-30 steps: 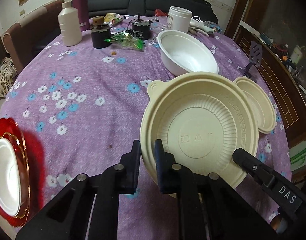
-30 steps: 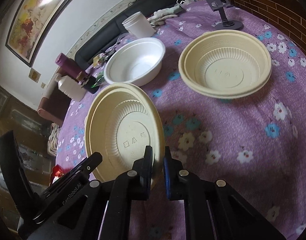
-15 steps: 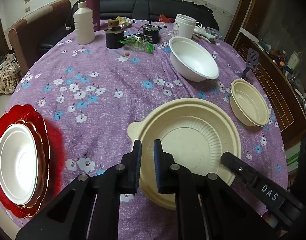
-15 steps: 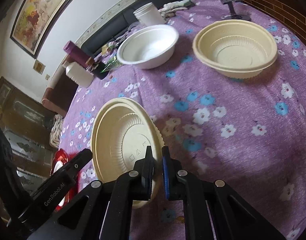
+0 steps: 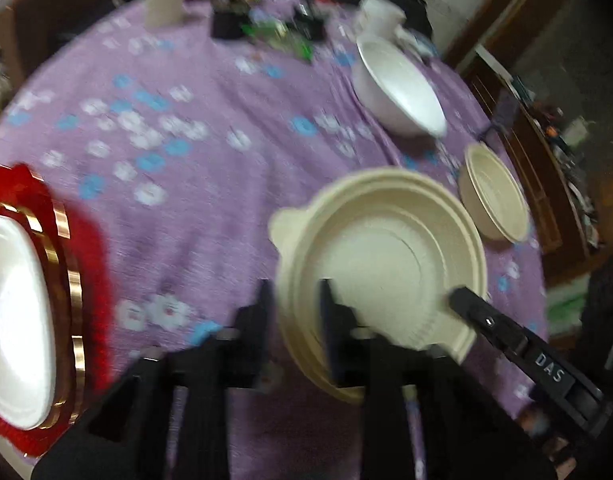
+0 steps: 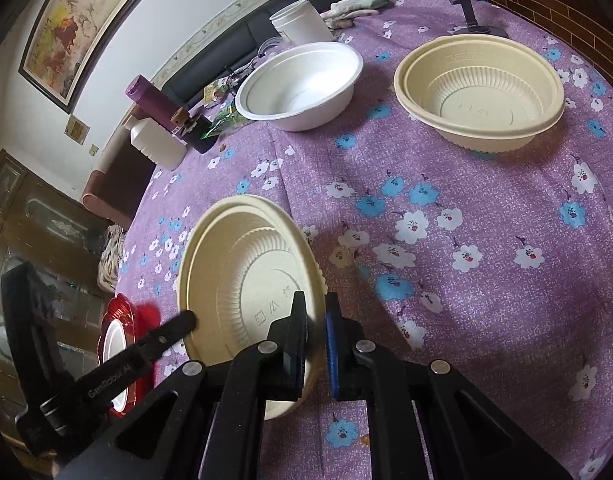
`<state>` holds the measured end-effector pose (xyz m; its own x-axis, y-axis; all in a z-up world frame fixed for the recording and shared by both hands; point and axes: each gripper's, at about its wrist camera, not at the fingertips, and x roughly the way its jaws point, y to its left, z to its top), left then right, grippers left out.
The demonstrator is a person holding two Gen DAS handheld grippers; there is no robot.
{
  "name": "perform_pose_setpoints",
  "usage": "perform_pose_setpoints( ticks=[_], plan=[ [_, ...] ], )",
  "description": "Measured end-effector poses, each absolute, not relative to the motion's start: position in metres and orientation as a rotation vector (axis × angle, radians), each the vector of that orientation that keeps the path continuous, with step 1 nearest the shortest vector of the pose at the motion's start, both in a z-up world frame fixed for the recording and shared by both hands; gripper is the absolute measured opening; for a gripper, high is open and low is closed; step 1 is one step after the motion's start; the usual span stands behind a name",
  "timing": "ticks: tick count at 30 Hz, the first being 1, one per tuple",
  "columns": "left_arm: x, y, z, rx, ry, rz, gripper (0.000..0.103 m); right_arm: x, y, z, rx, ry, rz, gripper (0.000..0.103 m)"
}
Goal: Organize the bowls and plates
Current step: 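Lift the beige bowl and carry it toward the red plate stack with the left tool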
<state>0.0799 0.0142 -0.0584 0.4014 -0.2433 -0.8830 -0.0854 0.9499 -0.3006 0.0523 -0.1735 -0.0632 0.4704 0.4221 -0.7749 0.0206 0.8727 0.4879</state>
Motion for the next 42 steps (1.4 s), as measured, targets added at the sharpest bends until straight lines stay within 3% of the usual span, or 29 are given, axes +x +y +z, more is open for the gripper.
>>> perform_pose_setpoints(
  ticks=[2,3,4,6,42],
  plan=[
    [0.085,0.014,-0.068,-0.365,1.196,-0.121,0.038,0.053,-0.174,-0.064,0.473,1.064,0.263,0.008],
    [0.087,0.013,-0.071,-0.364,1.197,-0.120,0.029,0.053,-0.175,-0.065,0.475,1.066,0.264,0.008],
    [0.088,0.011,-0.073,-0.352,1.197,-0.110,0.011,0.054,-0.176,-0.066,0.478,1.068,0.265,0.008],
    [0.089,0.013,-0.076,-0.365,1.202,-0.099,0.009,0.055,-0.178,-0.067,0.482,1.072,0.275,0.008],
    [0.021,0.050,-0.021,-0.275,0.952,0.069,0.010,0.033,-0.120,-0.037,0.382,1.017,0.386,0.009]
  ],
)
